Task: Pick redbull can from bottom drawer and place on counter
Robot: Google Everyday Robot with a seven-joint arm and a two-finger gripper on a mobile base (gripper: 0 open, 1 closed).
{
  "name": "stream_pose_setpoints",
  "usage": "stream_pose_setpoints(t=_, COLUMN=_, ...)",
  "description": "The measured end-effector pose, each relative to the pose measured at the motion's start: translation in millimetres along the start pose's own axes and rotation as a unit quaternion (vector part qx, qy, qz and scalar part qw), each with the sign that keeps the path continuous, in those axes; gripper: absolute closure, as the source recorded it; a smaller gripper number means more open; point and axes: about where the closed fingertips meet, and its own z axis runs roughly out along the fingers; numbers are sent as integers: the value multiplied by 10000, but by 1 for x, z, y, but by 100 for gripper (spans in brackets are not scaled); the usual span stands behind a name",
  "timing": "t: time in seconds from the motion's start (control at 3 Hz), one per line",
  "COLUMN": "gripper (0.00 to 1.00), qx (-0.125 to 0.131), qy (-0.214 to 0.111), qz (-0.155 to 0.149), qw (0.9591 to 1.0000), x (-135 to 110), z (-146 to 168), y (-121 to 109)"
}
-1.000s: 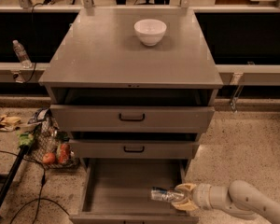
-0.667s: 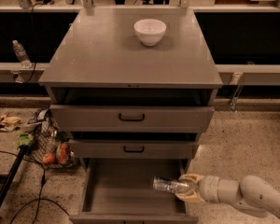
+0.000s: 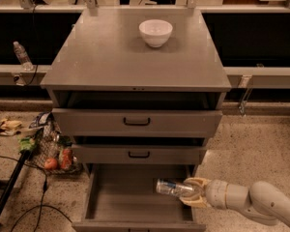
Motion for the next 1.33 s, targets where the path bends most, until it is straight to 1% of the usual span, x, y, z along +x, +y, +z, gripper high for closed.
stream_pose_setpoints(t=0.33, gripper=100, qx=95, qy=-380, qz=-139, qw=9991, x=-62, z=-35, y=-7)
stream_pose_setpoints(t=0.67, gripper=100, qx=56, qy=-481, qz=-307, qw=9984, x=-124, z=-67, y=-8)
stream_pose_setpoints(t=1.0, gripper=100, qx=-12, qy=-267, qz=-426, qw=9987, x=-190, z=-95, y=-9)
stream_pose_setpoints(t=1.33, gripper=100, qx=-43, qy=154, qz=-634, qw=9979, x=-261, z=-125, y=-10)
